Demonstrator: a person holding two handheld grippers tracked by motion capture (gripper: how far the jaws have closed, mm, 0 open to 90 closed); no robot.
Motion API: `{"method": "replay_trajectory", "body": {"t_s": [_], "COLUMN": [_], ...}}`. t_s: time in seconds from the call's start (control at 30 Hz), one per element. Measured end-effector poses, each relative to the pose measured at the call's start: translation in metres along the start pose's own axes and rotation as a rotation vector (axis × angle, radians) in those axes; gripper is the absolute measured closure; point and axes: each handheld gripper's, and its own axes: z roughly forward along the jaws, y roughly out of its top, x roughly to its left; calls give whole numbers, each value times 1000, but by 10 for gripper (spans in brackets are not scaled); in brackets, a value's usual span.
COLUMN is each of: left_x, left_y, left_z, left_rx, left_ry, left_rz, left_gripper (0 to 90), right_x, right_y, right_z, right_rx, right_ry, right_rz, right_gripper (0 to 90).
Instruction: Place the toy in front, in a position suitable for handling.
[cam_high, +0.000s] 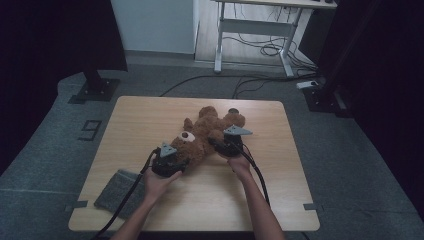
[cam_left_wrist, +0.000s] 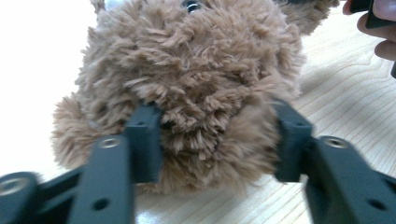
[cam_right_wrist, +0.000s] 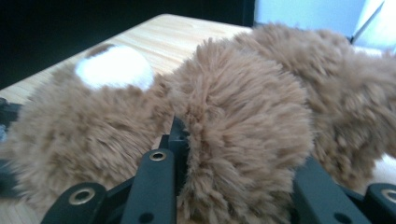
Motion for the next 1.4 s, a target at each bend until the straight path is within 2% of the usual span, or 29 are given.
{"method": "replay_trajectory", "body": {"t_s": [0.13,0.23,0.33,0.5,0.8,1.03,1.2,1.3,1.4], "left_x": [0,1,6,9,13,13,10,8,8], "left_y": [0,1,4,10,17,23,22,21,18], "left_z": [-2,-3,-7,-16,-31,-46,-51,-50,-48], "left_rx": [-38,-67,-89,-138,-199,-235,-236,-224,-196], "left_ry": [21,20,-1,-15,-55,-56,-84,-91,-91], "left_rz": [22,23,-2,-16,-45,-23,-4,9,17], "left_gripper": [625,670,684,709,722,726,745,751,758], "right_x": [5,8,8,6,13,28,39,47,53], "right_y": [5,9,13,17,25,28,26,24,17], "right_z": [-1,-3,-7,-14,-29,-44,-59,-65,-66], "right_rx": [-44,-65,-80,-119,-178,-214,-256,-259,-250], "right_ry": [1,-6,-7,5,35,48,60,62,63], "right_rz": [-9,-21,-12,17,28,-10,-6,-5,-48], "right_gripper": [706,711,714,715,721,723,725,729,729]}}
